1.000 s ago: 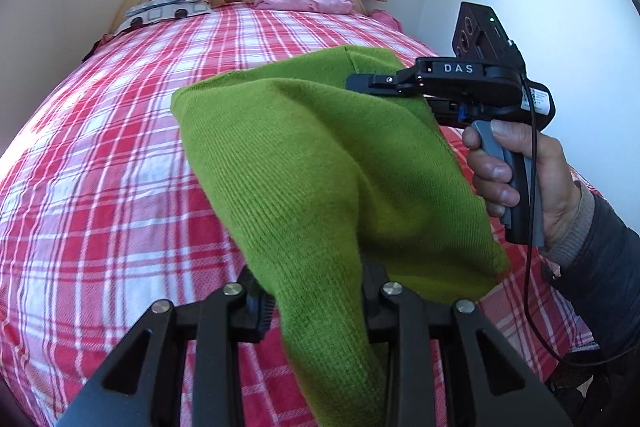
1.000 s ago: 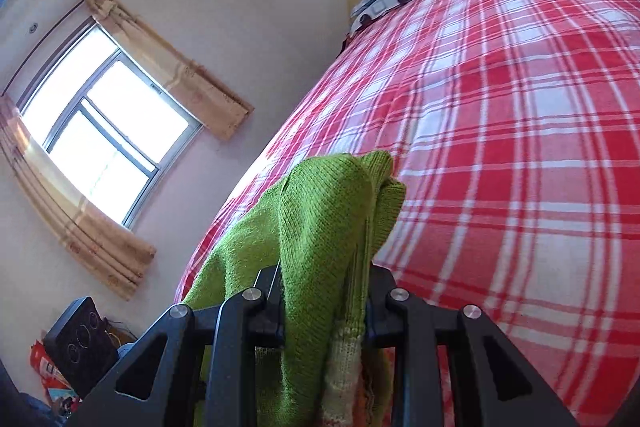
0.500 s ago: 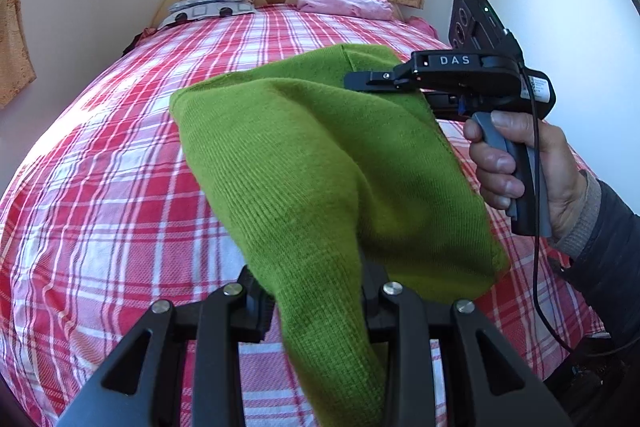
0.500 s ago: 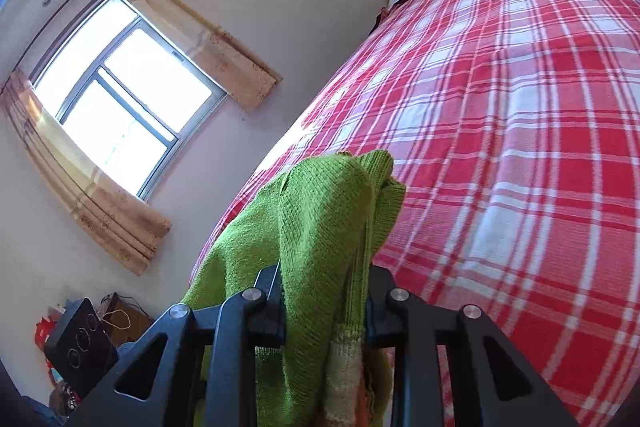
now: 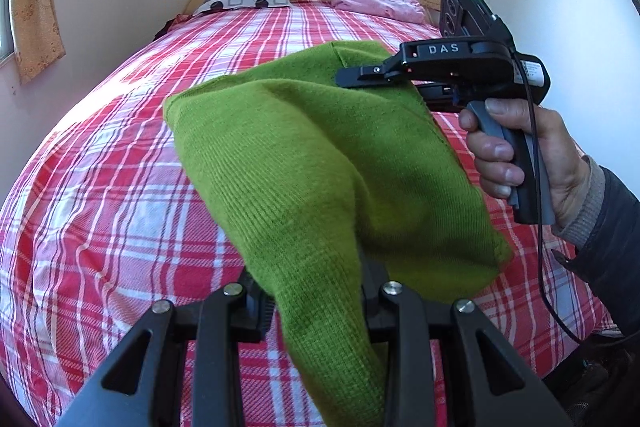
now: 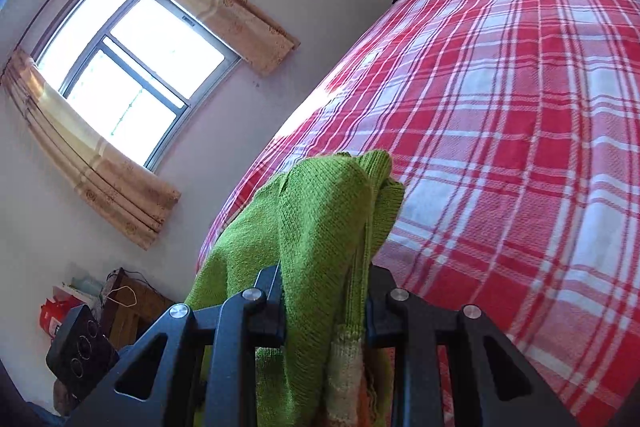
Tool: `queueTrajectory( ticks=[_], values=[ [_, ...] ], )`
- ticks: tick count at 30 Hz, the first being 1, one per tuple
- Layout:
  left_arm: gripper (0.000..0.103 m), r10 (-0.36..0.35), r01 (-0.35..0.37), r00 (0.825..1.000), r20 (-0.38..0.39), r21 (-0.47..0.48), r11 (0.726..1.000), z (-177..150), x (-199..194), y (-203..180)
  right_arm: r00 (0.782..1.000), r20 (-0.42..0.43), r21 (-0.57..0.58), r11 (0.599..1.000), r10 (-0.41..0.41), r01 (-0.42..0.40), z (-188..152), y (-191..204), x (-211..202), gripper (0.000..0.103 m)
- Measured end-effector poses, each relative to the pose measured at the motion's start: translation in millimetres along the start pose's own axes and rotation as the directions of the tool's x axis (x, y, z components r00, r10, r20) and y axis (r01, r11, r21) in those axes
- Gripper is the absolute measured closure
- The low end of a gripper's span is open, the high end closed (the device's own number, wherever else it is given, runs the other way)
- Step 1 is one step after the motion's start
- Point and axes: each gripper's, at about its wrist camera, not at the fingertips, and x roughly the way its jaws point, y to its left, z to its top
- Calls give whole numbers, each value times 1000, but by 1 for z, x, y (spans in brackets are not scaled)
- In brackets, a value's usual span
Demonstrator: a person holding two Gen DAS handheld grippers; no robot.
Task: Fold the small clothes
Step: 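Lift the held sweater with both tools and fold it over onto itself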
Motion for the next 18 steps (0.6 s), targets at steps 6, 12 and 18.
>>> queueTrajectory(
  ticks=[6, 12, 18],
  values=[
    [71, 23, -23, 1000, -1, -27, 999, -8, -6, 17, 999, -35, -6, 1000, 13, -13, 1, 11, 27, 75],
    [71, 34, -35, 999, -19, -63, 997, -20, -3, 30, 996, -86, -16, 1000, 1, -2, -1, 17, 59, 75],
    [70, 32, -35, 999, -42, -74, 997, -32, 4, 33, 994, -111, -18, 1000, -21, 19, -2, 15, 75, 75]
  ],
)
